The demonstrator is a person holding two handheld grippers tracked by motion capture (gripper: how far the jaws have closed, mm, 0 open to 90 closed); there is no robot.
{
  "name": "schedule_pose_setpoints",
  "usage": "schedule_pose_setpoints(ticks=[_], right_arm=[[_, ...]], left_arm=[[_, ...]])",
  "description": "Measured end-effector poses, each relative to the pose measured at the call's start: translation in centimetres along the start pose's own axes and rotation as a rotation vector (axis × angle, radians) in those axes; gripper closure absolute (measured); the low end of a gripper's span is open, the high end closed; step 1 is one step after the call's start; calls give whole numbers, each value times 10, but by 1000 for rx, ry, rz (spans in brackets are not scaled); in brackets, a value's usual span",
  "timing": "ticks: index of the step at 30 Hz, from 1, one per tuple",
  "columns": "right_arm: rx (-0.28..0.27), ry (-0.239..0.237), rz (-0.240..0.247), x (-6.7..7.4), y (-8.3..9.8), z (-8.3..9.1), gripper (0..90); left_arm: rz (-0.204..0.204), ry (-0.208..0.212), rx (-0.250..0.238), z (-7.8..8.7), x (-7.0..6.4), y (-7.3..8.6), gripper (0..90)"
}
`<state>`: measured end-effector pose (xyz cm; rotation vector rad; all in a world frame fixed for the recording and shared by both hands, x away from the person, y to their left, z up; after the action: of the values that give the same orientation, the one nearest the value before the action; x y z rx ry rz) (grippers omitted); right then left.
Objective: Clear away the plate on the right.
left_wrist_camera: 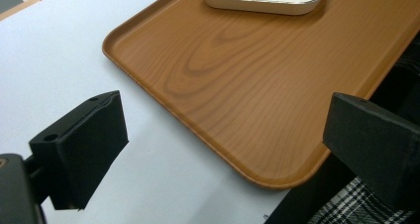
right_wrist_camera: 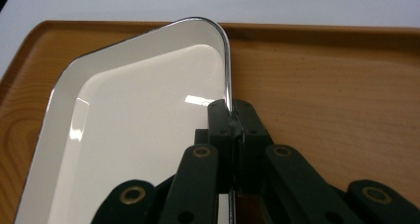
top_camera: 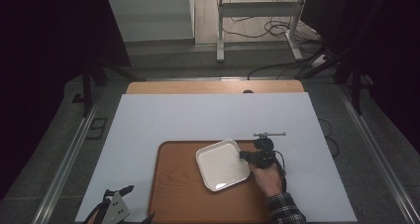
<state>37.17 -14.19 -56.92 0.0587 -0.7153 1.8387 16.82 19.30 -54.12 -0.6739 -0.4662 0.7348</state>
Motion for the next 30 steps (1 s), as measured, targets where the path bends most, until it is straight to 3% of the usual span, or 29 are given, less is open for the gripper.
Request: schedule_pose_setpoints(ticks=[1, 2, 4, 6, 7, 8, 9, 13, 14, 18, 19, 23, 30], right_arm=[[0, 4, 14, 0, 0, 1, 797], [0, 4, 14, 0, 0, 1, 797], [-7, 10, 61, 1, -2, 5, 682], [-12, 11, 70, 2, -2, 8, 660], [-24, 6, 105, 5, -2, 14, 631], [-24, 6, 105, 5, -2, 14, 631], [-35, 14, 149, 7, 0, 19, 628], [-42, 4, 219, 14, 6, 25, 643], [-40, -8, 263, 19, 10, 27, 643], [-33, -24, 317, 29, 17, 30, 613], [-30, -22, 349, 35, 22, 32, 611], [-29, -35, 380, 45, 28, 36, 654], [9, -63, 453, 65, 47, 42, 866]], left_arm=[[-1, 0, 1, 0, 0, 0, 36], [-1, 0, 1, 0, 0, 0, 36], [-1, 0, 0, 0, 0, 0, 36], [-1, 0, 0, 0, 0, 0, 36], [-1, 0, 0, 0, 0, 0, 36], [-1, 0, 0, 0, 0, 0, 36], [-1, 0, 0, 0, 0, 0, 36], [0, 0, 1, 0, -1, 0, 38], [-3, -1, 1, 0, -1, 0, 38], [-7, -1, 5, -1, -2, 0, 38], [-7, -2, 5, -1, -1, 0, 39], [-12, -2, 9, 0, -1, 0, 39], [4, 2, 0, 0, -1, 0, 39]])
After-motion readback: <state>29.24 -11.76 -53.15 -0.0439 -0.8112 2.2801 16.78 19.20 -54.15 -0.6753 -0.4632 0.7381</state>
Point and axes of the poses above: each handheld gripper's, and its own axes: z roughly backward along the jaws, y roughly out of its underside, x roughly to its left, the point moved 7 cm from there along -z, roughly forward along the jaws, and after that the axes turned 9 degrees about x, right-handed, at the moved point
